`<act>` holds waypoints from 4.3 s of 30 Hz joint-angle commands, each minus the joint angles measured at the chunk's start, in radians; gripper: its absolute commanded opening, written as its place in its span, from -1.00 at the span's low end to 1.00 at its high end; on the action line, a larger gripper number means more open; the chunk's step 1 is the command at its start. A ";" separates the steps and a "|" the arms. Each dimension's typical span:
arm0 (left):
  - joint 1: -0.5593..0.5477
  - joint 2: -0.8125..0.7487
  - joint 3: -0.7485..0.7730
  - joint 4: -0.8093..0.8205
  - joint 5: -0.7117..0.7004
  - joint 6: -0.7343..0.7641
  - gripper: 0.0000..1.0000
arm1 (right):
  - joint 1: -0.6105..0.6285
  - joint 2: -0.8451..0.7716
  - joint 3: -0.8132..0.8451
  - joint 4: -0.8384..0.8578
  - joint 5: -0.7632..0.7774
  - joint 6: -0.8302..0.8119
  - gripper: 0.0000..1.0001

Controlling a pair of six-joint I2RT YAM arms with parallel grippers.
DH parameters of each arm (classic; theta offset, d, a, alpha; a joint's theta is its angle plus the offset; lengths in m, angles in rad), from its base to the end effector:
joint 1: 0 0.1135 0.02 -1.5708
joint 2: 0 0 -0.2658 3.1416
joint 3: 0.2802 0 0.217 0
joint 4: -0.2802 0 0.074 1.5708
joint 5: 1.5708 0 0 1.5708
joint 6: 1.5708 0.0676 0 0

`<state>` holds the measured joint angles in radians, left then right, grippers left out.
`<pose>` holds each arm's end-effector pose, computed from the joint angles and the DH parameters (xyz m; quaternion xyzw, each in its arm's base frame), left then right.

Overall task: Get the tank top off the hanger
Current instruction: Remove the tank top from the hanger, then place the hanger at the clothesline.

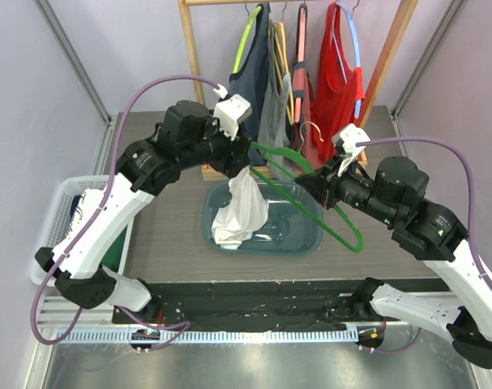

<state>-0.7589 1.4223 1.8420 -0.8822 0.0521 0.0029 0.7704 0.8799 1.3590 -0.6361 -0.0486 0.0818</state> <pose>0.1959 -0.1906 0.4530 0.3287 0.7840 -0.2147 0.4807 0.1038 0.1053 0.4456 -0.2714 0.7102 0.2852 0.5836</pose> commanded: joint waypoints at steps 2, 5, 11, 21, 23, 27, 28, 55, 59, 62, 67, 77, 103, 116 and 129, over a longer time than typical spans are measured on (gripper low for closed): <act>0.001 0.023 0.040 0.048 0.068 -0.113 0.29 | 0.003 -0.004 0.019 0.073 0.009 0.007 -0.98; 0.001 0.032 0.020 0.052 0.037 -0.121 0.27 | 0.003 0.004 0.025 0.076 0.006 0.007 -0.97; 0.001 0.050 0.028 0.063 -0.089 -0.092 0.06 | 0.003 0.002 0.034 0.072 0.004 0.007 -0.97; 0.000 0.061 0.031 0.071 -0.110 -0.064 -0.35 | 0.003 -0.009 0.043 0.064 0.006 0.004 -0.97; 0.001 0.064 0.034 0.069 -0.083 -0.064 -0.53 | 0.003 -0.012 0.043 0.062 0.007 0.003 -0.97; 0.001 0.067 0.043 0.068 -0.029 -0.067 -0.69 | 0.003 -0.021 0.037 0.061 0.013 0.006 -0.97; 0.000 0.067 0.040 0.068 -0.014 -0.070 -0.65 | 0.001 -0.022 0.035 0.061 0.015 0.004 -0.97; 0.050 -0.025 0.098 0.042 -0.101 0.032 -1.00 | 0.003 -0.045 0.000 -0.003 0.036 0.009 -0.98; 0.066 -0.020 0.145 0.054 -0.146 0.057 -1.00 | 0.003 -0.058 -0.006 -0.048 -0.002 0.012 -0.97; 0.067 -0.008 0.145 0.068 -0.202 0.072 -1.00 | 0.003 -0.085 -0.001 -0.088 -0.060 0.018 -0.97; 0.067 0.015 0.152 0.065 -0.129 0.037 -0.99 | 0.003 -0.162 0.049 -0.155 -0.062 0.023 -0.97; -0.083 0.190 0.459 0.051 -0.026 0.078 -1.00 | 0.003 -0.291 0.192 -0.226 0.243 0.016 -0.97; -0.048 -0.131 0.146 -0.230 0.153 0.456 0.99 | 0.003 -0.084 0.129 -0.255 -0.074 -0.118 -0.97; 0.027 -0.212 0.025 -0.417 0.511 0.557 0.99 | 0.003 -0.012 0.040 -0.090 -0.519 -0.152 -0.97; 0.027 -0.166 0.031 -0.471 0.669 0.557 0.52 | 0.003 -0.028 0.022 -0.039 -0.510 -0.166 -0.97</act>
<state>-0.7368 1.2549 1.8488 -1.3190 0.6353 0.5407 0.7704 0.8753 1.3777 -0.7551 -0.5575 -0.0639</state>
